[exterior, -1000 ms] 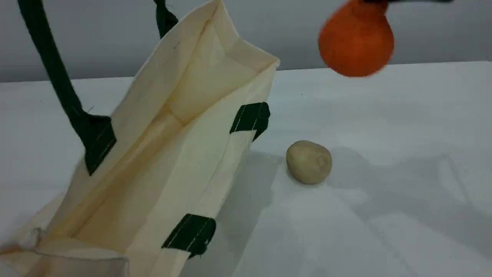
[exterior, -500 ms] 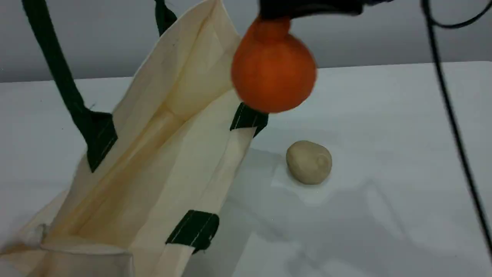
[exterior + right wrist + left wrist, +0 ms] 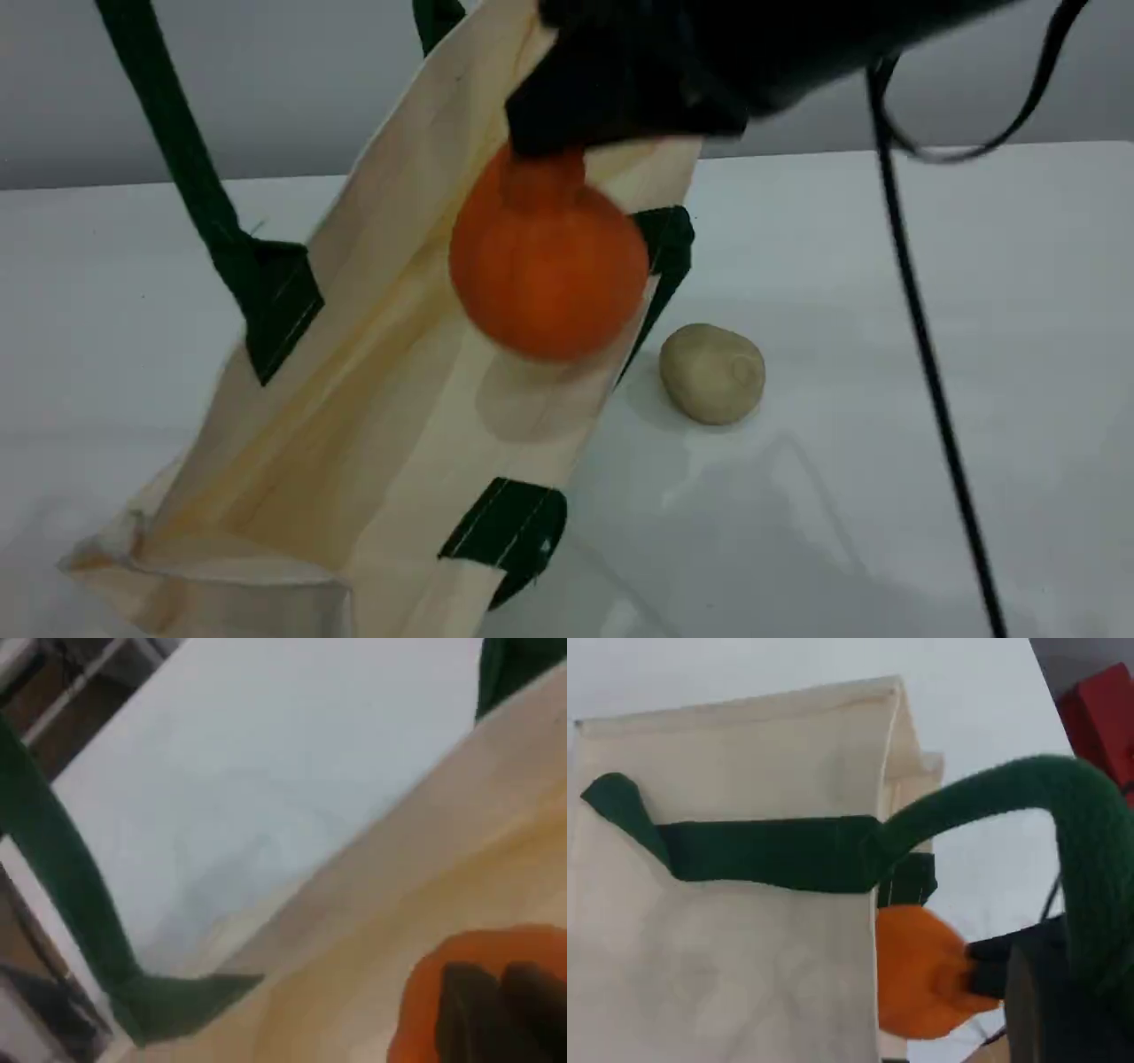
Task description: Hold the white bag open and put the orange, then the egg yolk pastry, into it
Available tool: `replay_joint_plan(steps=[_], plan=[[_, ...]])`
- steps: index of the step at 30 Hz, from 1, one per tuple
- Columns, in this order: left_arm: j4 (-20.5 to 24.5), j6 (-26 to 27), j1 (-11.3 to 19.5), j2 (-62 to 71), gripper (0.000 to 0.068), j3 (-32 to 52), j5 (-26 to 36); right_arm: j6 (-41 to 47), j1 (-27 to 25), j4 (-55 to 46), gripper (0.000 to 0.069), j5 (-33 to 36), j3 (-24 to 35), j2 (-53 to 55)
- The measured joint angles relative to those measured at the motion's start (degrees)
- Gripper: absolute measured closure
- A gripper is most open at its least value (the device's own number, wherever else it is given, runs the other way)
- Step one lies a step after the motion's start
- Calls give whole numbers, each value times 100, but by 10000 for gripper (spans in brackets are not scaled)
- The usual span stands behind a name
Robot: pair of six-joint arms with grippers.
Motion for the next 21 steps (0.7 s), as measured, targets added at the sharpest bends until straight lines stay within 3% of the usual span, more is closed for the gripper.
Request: replay_joint_plan(steps=[7, 21], plan=[[-23, 0, 0, 0, 614, 0, 68, -493, 37, 76, 660, 462, -52, 475], [-106, -22, 0, 0, 614, 0, 153, -482, 1036, 79, 660, 185, -977, 1363]])
